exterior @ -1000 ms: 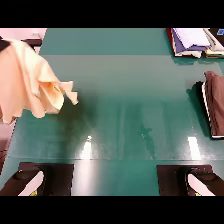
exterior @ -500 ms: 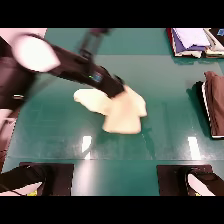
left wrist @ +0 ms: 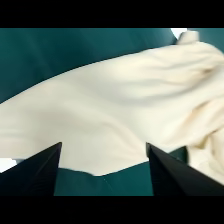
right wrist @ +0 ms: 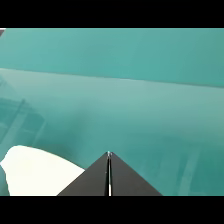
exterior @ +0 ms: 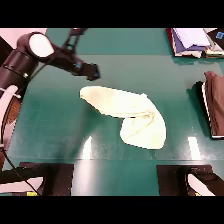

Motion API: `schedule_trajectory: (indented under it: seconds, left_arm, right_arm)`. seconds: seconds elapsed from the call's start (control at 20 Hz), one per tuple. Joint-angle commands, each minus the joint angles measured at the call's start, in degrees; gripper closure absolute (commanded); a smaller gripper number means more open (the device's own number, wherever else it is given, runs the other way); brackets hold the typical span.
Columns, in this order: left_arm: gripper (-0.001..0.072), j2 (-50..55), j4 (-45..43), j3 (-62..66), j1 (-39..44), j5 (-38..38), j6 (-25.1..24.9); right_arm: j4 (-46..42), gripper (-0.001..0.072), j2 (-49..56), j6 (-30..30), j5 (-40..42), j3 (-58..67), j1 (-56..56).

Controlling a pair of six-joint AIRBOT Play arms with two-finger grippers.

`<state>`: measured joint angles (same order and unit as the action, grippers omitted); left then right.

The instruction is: Fold the shirts.

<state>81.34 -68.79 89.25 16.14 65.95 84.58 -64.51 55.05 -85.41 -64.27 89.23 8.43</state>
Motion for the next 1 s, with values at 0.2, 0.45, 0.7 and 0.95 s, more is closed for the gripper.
schedule_trajectory:
  seconds: [0.2, 0.45, 0.7, 0.95]
  left_arm:
    - [0.0086, 7.82, 3.56, -12.50, -12.96, -6.01, 0.94]
    - [0.0085, 14.34, 11.34, -12.48, -12.70, -11.10, -0.28]
    - [0.0093, 16.28, 11.63, -11.85, -9.33, -13.49, -2.12]
    - [0.0683, 16.20, 11.50, -3.63, -10.38, -7.04, -2.21]
  right_arm:
    - [0.02, 0.0695, 0.02, -0.04, -0.87, 0.07, -0.04]
    - [0.02, 0.0696, 0.11, -0.04, -1.14, 0.07, -0.04]
    - [0.04, 0.0696, 0.59, -0.04, -2.08, 0.02, 0.07]
    - [-0.02, 0.0695, 0.83, -0.09, -11.61, -1.09, -3.17]
